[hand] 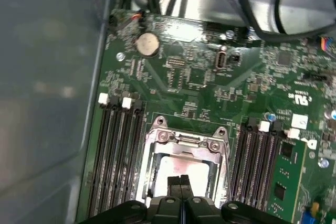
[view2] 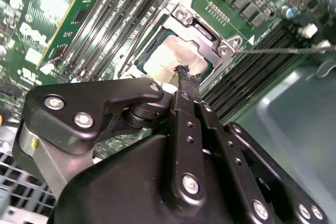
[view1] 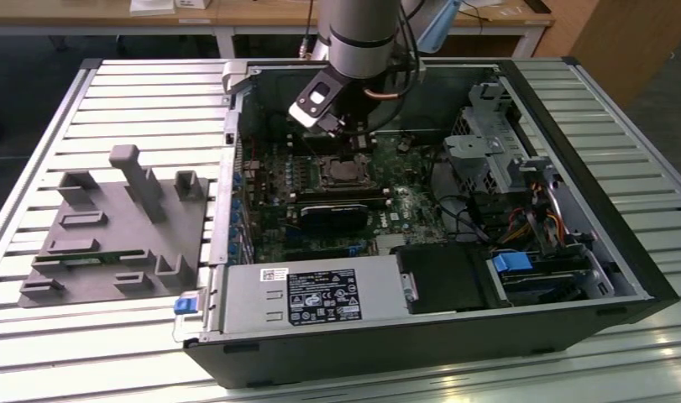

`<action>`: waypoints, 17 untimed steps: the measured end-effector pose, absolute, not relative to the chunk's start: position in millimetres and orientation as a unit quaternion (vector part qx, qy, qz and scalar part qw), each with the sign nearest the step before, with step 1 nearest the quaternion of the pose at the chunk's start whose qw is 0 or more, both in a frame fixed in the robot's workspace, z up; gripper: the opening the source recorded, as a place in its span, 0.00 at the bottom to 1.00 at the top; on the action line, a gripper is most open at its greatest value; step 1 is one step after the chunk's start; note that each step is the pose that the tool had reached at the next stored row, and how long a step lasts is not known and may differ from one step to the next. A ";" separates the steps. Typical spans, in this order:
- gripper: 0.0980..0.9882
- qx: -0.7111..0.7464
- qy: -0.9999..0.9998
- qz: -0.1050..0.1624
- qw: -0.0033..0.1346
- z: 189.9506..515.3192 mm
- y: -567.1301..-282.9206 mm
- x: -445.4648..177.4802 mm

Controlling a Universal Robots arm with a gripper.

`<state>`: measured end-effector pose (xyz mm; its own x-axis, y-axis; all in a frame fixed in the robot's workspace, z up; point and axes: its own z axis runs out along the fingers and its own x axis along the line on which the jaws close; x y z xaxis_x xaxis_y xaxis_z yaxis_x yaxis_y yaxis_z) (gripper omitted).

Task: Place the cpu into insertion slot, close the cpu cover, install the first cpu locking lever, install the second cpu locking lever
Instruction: 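Close the cpu cover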

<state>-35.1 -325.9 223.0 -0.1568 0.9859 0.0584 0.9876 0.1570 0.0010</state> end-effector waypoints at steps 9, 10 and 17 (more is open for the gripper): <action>0.01 -0.585 -0.811 -0.018 0.023 222.8 -325.9 -35.1; 0.01 -0.577 -0.816 -0.017 0.024 222.7 -325.9 -35.1; 0.01 -0.524 -0.851 -0.016 0.025 222.5 -325.9 -35.1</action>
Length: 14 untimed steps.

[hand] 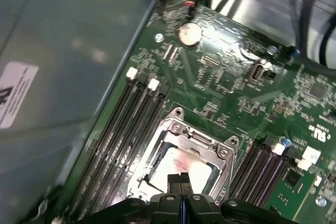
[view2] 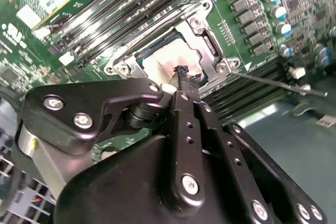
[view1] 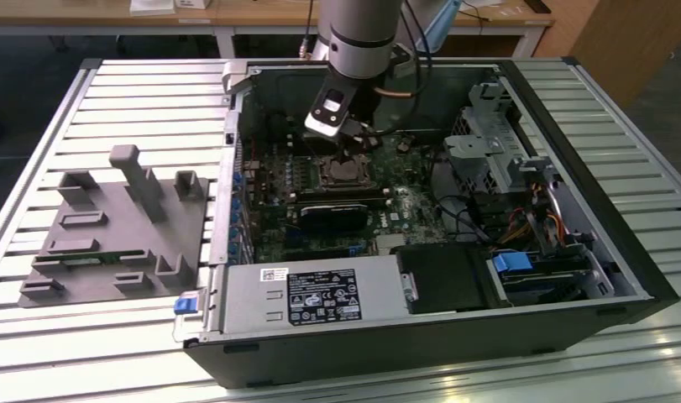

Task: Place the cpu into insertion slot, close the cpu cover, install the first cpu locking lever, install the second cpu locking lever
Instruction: 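Close the cpu cover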

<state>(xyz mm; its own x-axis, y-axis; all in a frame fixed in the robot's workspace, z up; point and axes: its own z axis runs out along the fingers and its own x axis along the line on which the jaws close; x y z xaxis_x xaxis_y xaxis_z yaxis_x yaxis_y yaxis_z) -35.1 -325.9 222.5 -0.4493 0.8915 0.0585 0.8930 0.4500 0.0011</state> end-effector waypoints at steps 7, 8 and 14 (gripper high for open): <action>0.01 -0.469 -0.883 -0.014 0.026 222.2 -325.9 -35.1; 0.01 -0.460 -0.887 -0.014 0.026 222.2 -325.9 -35.1; 0.01 -0.411 -0.911 -0.013 0.026 221.9 -325.9 -35.1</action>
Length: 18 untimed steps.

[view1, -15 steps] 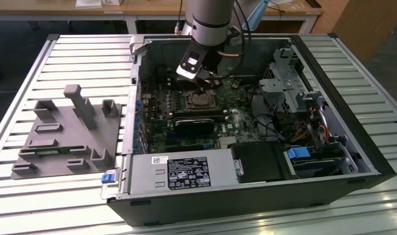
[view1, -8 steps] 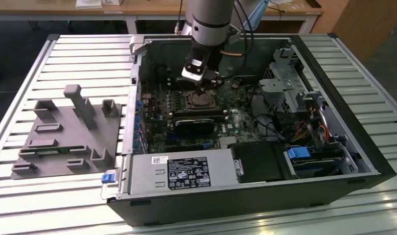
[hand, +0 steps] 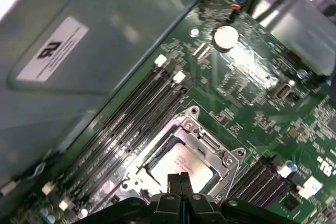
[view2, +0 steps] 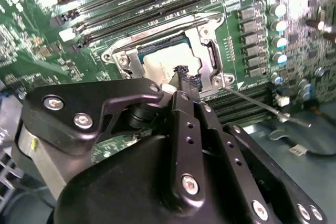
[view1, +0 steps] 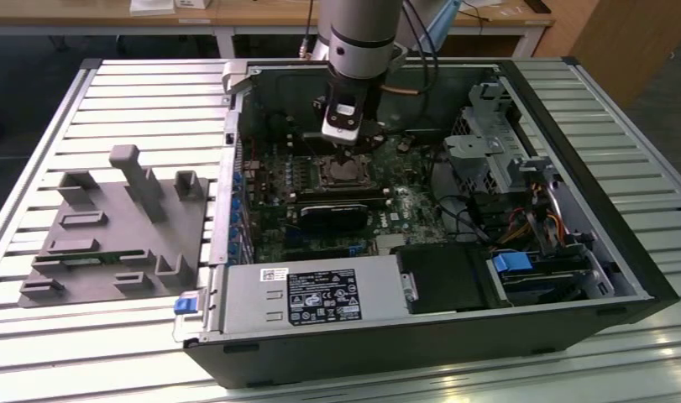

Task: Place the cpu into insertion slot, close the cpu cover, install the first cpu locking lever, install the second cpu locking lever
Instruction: 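Close the cpu cover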

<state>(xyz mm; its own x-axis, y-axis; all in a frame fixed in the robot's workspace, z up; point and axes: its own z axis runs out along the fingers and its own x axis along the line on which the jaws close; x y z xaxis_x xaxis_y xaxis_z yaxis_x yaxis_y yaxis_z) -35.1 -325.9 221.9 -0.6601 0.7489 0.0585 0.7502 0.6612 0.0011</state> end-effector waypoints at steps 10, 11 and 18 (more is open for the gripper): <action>0.01 -0.346 -0.938 -0.012 0.023 221.7 -325.9 -35.0; 0.01 -0.337 -0.941 -0.012 0.023 221.7 -325.9 -35.0; 0.01 -0.277 -0.961 -0.011 0.024 221.4 -325.9 -35.1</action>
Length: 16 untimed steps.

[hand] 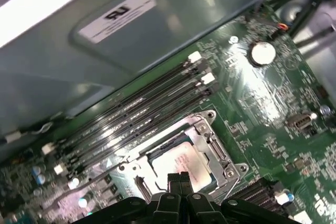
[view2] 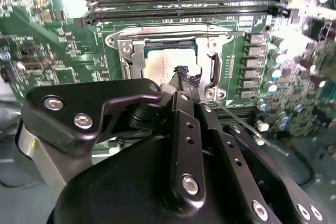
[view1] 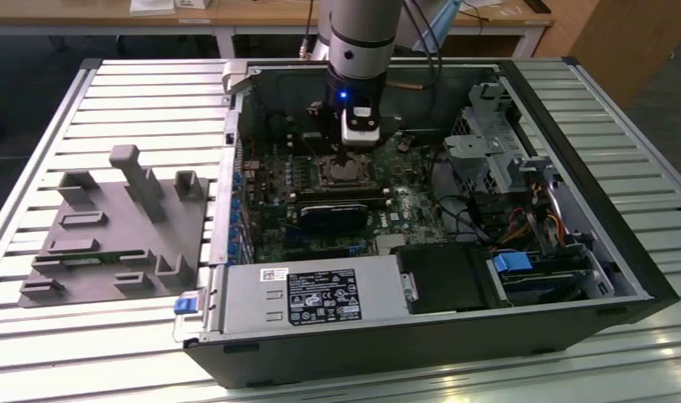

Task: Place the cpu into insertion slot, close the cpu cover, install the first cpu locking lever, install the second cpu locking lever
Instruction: 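Close the cpu cover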

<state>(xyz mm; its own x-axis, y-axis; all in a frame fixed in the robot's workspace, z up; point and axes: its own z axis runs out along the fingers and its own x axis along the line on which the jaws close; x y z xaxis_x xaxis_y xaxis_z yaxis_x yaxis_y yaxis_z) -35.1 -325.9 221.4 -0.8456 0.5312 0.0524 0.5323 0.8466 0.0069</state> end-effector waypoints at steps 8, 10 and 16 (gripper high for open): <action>0.01 -0.207 -0.978 -0.009 0.025 221.1 -325.9 -35.1; 0.01 -0.191 -0.981 -0.009 0.025 220.8 -325.9 -35.0; 0.01 -0.158 -0.987 -0.010 0.014 220.1 -325.9 -35.0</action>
<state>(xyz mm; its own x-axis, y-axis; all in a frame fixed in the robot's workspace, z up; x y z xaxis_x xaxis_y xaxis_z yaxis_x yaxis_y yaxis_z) -35.0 -325.9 220.1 -0.9497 0.3115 0.0315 0.3121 0.9499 0.0146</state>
